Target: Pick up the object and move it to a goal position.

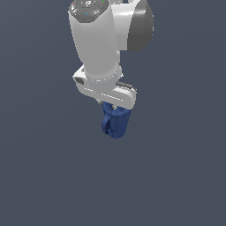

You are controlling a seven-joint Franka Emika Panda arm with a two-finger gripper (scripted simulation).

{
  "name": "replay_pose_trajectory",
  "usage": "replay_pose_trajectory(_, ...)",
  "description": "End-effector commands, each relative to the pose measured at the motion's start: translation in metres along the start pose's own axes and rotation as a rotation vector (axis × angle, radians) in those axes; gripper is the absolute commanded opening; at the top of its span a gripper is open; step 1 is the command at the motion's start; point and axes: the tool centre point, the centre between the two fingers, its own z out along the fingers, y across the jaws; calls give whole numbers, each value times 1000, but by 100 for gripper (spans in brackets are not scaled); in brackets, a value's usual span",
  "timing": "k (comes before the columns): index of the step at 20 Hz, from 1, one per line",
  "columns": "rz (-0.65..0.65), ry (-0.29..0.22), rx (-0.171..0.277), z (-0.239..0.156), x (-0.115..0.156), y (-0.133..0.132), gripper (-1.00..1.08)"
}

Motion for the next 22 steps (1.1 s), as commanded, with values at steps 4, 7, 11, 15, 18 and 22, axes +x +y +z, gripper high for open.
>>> replay_pose_trajectory(4,167,-58,-9,19,26,-1,28)
replay_pose_trajectory(7,243,-84,-17,29,37,-1,28)
replay_pose_trajectory(11,323,-111,-28,40,47,-1,28)
replay_pose_trajectory(15,377,-129,-37,48,54,-1,28)
replay_pose_trajectory(18,402,-137,-41,52,57,-1,28)
replay_pose_trajectory(22,414,-141,-43,54,59,-1,28)
